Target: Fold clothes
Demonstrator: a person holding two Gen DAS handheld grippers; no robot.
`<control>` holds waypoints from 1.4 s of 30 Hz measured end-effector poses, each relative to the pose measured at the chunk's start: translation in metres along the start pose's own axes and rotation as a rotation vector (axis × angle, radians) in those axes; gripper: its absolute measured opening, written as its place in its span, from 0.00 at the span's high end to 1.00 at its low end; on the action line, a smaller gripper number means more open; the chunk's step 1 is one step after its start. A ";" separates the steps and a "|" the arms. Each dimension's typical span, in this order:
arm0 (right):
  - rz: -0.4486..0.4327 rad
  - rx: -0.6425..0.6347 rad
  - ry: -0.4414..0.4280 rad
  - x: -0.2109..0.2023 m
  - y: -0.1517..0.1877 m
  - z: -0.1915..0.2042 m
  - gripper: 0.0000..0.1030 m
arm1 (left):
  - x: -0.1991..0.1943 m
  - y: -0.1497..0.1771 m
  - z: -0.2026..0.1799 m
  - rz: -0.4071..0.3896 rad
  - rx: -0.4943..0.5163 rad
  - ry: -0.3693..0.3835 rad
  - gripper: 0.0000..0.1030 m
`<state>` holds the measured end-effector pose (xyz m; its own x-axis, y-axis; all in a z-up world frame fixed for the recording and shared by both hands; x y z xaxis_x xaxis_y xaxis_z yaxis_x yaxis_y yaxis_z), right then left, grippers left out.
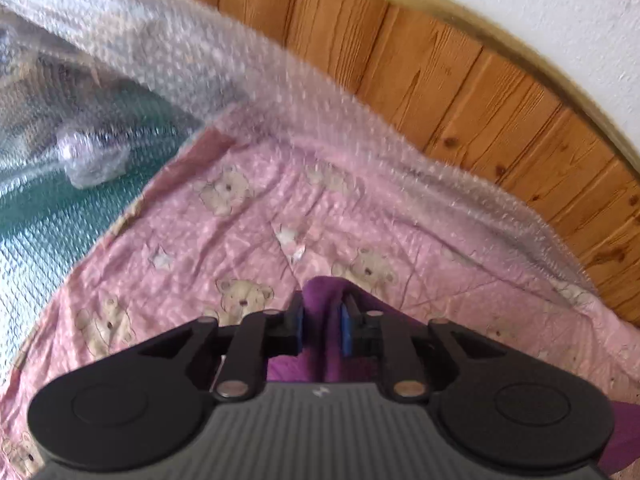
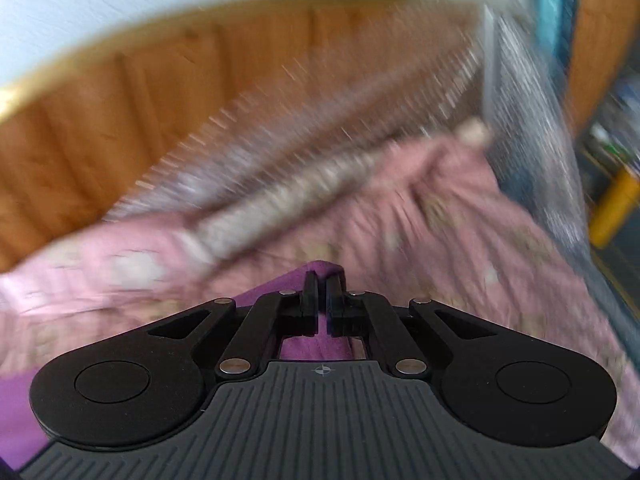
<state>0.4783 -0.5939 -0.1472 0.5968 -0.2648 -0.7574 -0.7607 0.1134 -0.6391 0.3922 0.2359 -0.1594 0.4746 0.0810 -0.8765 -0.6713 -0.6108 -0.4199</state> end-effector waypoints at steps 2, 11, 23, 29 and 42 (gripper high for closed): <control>0.053 -0.005 0.064 0.019 0.014 0.004 0.61 | 0.013 0.016 0.000 0.046 0.043 -0.071 0.66; 0.054 0.132 -0.022 -0.061 0.111 -0.053 0.28 | -0.056 0.108 0.111 0.103 -0.062 -0.062 0.45; 0.212 0.015 -0.104 -0.198 0.279 0.009 0.21 | -0.065 0.199 0.156 0.181 -0.106 0.001 0.50; 0.178 0.014 -0.111 -0.230 0.285 0.025 0.21 | -0.109 0.181 0.175 0.066 -0.205 0.212 0.92; 0.204 0.425 -0.052 -0.264 0.369 -0.061 0.16 | -0.106 0.227 0.271 0.120 -0.357 0.241 0.89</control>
<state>0.0246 -0.5401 -0.1747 0.4665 -0.1491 -0.8718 -0.6984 0.5427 -0.4666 0.0351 0.3019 -0.2261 0.5533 -0.1671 -0.8161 -0.5108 -0.8419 -0.1739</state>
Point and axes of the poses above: each gripper's, at about its wrist camera, not at the fingertips, and x roughly the way its jaws point, z to its left, y to its underside, the point moved 3 cm from there along x, roughly the way its jaws point, and after that the axes turned 9 degrees about -x, right-handed, at the moved point
